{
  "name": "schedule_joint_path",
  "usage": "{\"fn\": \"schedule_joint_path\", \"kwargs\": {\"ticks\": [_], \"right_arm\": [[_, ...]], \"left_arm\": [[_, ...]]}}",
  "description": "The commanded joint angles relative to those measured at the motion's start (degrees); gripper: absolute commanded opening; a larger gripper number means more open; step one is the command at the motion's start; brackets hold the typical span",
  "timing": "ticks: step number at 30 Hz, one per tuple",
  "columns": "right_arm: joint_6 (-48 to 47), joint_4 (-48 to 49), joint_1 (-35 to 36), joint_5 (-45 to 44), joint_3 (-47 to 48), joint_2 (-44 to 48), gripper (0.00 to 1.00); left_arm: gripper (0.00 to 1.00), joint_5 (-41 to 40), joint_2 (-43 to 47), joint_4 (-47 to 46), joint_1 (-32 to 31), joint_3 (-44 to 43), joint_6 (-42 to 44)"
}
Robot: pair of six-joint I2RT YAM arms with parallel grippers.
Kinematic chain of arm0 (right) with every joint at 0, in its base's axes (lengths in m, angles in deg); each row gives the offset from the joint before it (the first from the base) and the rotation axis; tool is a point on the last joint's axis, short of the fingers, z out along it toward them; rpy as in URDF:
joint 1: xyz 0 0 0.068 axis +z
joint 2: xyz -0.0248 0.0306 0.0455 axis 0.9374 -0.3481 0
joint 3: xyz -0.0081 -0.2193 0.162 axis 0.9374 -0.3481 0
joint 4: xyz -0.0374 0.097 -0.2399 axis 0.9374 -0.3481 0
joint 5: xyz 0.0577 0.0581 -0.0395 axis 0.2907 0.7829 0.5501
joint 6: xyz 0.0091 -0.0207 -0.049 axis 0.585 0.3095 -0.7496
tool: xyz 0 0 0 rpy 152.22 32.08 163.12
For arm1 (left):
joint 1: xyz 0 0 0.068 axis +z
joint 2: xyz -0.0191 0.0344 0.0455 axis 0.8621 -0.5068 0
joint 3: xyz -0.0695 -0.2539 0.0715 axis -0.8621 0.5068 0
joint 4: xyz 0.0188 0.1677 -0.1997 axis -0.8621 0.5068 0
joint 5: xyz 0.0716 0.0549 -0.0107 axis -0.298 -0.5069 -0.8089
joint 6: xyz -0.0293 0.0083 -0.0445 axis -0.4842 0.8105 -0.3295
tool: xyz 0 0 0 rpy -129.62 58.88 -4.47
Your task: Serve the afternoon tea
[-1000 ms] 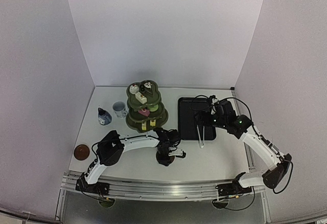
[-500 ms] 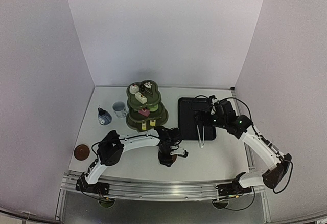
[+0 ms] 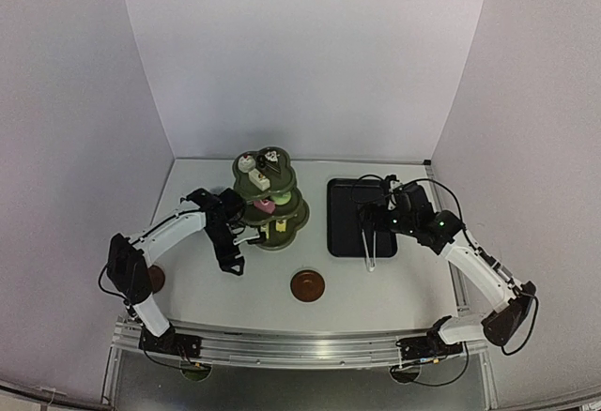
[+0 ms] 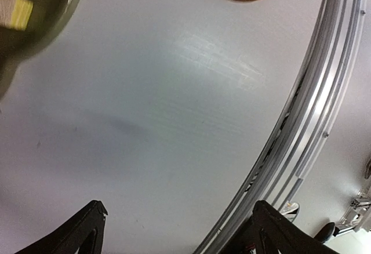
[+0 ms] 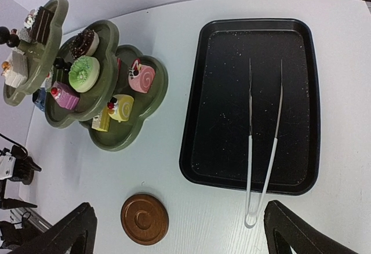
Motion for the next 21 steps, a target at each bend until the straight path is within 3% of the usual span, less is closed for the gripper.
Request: {"fn": "schedule_joint_path", "kwargs": {"ticks": [1, 6, 9, 15, 21], "right_arm": [[0.76, -0.81, 0.25, -2.69, -0.15, -2.03, 0.98], [0.04, -1.09, 0.19, -0.30, 2.58, -6.36, 0.98], [-0.70, -1.17, 0.22, 0.49, 4.46, -8.34, 0.98], [-2.02, -1.60, 0.23, 1.34, 7.83, -11.41, 0.98], [-2.79, -2.31, 0.23, 1.79, 10.38, -13.05, 0.98]], "left_arm": [[0.88, -5.01, 6.80, 11.76, 12.53, 8.86, -2.54], [0.86, -16.36, 8.28, 6.86, 32.51, 15.88, -7.69], [0.86, -21.47, 8.26, 2.44, 40.94, 20.06, -9.97], [0.90, -26.55, 9.08, -6.47, 46.79, 28.64, -11.33], [0.88, -25.54, 6.09, -11.22, 50.92, 29.60, -10.73]]}}
